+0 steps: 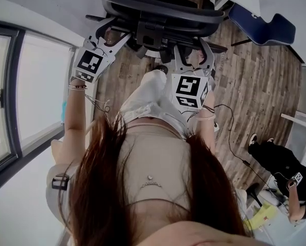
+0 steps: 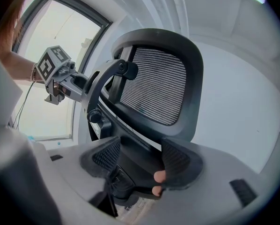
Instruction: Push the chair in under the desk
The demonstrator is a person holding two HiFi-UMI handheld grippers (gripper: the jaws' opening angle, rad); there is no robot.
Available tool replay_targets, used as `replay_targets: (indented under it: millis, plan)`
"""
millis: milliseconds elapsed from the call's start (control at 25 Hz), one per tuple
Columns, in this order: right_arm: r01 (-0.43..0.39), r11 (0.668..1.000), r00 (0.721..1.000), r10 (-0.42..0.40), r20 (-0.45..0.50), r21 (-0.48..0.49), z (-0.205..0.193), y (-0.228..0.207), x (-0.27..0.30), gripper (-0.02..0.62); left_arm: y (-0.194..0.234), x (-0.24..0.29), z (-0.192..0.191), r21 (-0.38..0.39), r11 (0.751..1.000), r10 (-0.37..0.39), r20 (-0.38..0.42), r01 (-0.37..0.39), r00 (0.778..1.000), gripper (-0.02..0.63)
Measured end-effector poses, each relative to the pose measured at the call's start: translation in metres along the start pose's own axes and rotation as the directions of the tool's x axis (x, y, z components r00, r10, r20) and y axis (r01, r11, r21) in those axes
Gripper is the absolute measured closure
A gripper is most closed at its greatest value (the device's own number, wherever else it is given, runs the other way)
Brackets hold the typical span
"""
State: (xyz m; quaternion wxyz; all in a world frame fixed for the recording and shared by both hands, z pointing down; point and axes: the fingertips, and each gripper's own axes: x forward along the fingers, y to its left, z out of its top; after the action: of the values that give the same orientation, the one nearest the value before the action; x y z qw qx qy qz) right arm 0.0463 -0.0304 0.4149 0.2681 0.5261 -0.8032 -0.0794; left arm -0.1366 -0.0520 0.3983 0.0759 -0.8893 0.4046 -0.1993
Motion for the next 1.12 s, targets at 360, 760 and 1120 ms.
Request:
replay_targets:
  millis: [360,760,1120]
  plan:
    - [0.012,1.0,1.0,-0.012,0.003,0.0,-0.002,0.001,0.004,0.321,0.001,0.002,-0.003,-0.005,1.0,-0.002,0.017,0.002,1.0,0.368]
    - [0.01,1.0,1.0,-0.01,0.007,0.003,0.002,-0.004,0.01,0.316,0.006,0.007,0.0,-0.007,1.0,-0.008,0.004,0.008,1.0,0.368]
    - [0.017,1.0,1.0,-0.017,0.011,0.01,0.006,-0.008,0.02,0.313,0.014,0.017,0.001,-0.009,1.0,-0.026,-0.004,0.026,1.0,0.367]
